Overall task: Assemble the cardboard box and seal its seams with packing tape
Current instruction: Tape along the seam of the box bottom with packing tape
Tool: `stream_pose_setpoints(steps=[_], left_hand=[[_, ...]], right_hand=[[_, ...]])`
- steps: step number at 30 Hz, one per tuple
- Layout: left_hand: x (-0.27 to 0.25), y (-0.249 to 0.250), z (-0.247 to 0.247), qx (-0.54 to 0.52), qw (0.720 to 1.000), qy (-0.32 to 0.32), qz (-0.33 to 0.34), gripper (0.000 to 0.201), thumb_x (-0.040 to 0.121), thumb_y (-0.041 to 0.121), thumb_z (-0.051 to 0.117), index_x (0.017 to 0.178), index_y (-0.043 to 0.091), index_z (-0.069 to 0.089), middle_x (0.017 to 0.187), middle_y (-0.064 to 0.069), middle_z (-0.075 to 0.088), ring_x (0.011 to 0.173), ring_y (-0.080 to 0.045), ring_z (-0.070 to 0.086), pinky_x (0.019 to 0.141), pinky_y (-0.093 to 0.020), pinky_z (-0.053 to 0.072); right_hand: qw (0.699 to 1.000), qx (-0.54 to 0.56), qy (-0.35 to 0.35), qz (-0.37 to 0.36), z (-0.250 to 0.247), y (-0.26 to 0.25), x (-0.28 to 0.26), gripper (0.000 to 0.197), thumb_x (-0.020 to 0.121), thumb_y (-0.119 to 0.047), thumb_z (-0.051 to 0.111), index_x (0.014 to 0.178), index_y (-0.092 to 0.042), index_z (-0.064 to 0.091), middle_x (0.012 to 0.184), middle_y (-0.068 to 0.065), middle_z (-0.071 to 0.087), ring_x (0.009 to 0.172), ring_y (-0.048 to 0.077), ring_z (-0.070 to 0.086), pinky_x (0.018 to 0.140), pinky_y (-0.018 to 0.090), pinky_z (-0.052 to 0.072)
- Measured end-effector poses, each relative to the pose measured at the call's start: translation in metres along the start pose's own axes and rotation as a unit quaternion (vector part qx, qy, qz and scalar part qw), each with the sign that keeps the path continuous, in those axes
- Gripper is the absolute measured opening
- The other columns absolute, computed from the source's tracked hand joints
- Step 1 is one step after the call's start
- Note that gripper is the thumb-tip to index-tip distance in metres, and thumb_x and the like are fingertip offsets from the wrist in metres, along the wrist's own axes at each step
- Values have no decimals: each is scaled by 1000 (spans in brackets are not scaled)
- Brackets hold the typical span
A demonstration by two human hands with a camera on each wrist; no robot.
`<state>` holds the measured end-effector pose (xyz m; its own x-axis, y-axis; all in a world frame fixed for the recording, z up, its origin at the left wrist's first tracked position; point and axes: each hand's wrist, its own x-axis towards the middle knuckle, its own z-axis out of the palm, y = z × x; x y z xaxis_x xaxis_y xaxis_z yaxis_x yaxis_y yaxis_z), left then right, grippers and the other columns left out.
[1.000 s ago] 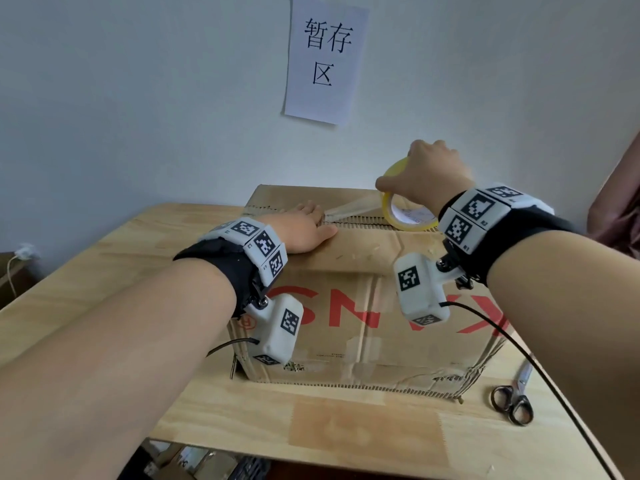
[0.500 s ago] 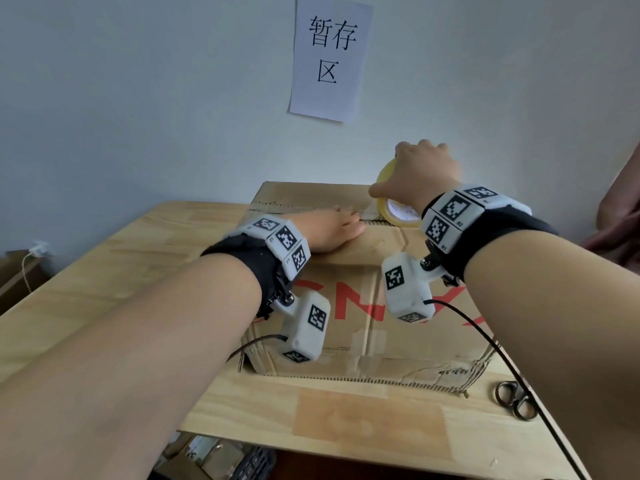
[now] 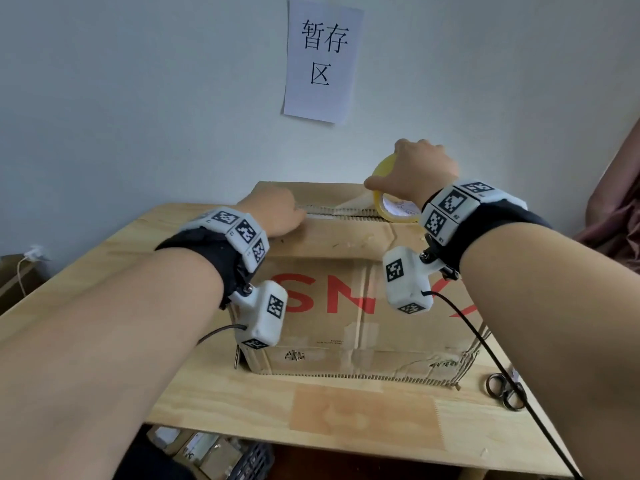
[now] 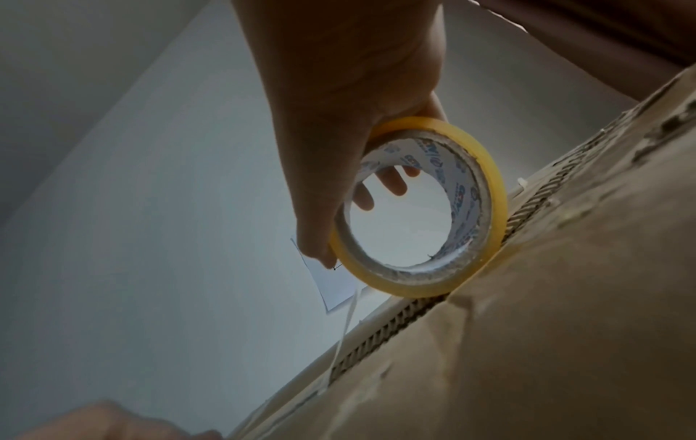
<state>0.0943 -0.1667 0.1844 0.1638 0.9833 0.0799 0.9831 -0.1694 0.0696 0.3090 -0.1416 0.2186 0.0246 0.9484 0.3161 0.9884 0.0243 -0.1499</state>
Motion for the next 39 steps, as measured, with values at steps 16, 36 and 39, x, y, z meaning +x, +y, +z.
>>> stream_pose_setpoints(steps=[16, 36, 39], left_hand=[[14, 52, 17, -24, 995, -53, 80, 48, 103, 33, 25, 137, 7, 45, 148, -13, 38, 124, -31, 46, 100, -36, 37], [26, 30, 14, 19, 997, -53, 48, 60, 98, 52, 27, 107, 4, 61, 107, -14, 63, 92, -26, 59, 78, -33, 44], [22, 5, 9, 24, 998, -58, 26, 59, 97, 54, 27, 104, 7, 61, 99, -12, 64, 85, -24, 59, 78, -35, 46]], right_hand=[[969, 239, -9, 64, -10, 22, -1, 68, 80, -56, 60, 130, -13, 42, 119, 6, 46, 94, 21, 49, 73, 33, 40], [897, 375, -174, 157, -5, 28, -19, 113, 67, -93, 29, 153, -23, 11, 160, 1, 9, 147, 23, 11, 117, 48, 13], [907, 356, -169, 146, 1, 5, -17, 114, 68, -92, 30, 153, -19, 12, 159, 5, 15, 145, 26, 17, 115, 48, 18]])
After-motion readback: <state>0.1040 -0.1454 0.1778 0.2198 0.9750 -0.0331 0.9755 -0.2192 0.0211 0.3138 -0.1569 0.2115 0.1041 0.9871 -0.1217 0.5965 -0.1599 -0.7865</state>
